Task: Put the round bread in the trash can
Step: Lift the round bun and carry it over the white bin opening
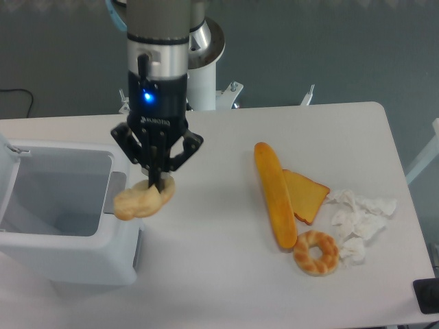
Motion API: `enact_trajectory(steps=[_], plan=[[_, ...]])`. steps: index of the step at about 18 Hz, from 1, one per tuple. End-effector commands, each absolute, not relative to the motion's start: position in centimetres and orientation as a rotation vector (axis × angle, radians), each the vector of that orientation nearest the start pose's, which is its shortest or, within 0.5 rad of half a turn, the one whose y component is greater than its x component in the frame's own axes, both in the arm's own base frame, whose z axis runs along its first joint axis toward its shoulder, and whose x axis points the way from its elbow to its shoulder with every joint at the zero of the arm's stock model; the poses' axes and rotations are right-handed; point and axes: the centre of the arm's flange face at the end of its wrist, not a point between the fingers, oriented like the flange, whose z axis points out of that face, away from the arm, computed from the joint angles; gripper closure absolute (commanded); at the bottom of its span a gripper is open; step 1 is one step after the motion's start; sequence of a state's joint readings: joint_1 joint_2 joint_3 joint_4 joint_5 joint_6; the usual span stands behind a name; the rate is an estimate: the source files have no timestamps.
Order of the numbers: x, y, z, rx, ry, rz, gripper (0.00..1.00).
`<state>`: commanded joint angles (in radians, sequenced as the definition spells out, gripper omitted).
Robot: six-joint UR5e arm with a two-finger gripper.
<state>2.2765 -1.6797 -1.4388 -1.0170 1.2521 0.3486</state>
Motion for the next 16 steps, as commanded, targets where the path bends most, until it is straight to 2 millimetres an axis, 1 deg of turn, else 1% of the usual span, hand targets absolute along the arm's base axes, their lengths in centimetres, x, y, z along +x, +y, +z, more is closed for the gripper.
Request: enact_trajectory(steps=[1, 3, 5, 6, 8, 10, 13, 14, 15, 16], plan=[[-24.0, 54.6, 56.4, -2.465, -0.330, -0.020, 0.94], [-23.2, 54.9, 56.2, -2.466, -0.319, -0.048, 0.93], [-20.9, 56.0, 55.9, -2.465, -0.293, -0.108, 0.93], [-20.4, 56.2, 55.8, -2.466, -0.303, -0.120, 0.93], [-19.8, 56.1, 54.8, -2.481, -0.303, -0.138, 0.93], [-18.9, 56.4, 54.7, -2.482, -0.286, -0.155, 0.93], [-17.7, 56.7, 54.0, -2.498, -0.264, -0.174, 0.93], [-17.6, 56.8, 53.9, -2.500, -0.261, -0.176, 0.91], [-17.5, 56.9, 53.6, -2.504, -0.261, -0.180, 0.88], [-17.4, 57.1, 53.5, -2.507, -0.258, -0.183, 0.88]])
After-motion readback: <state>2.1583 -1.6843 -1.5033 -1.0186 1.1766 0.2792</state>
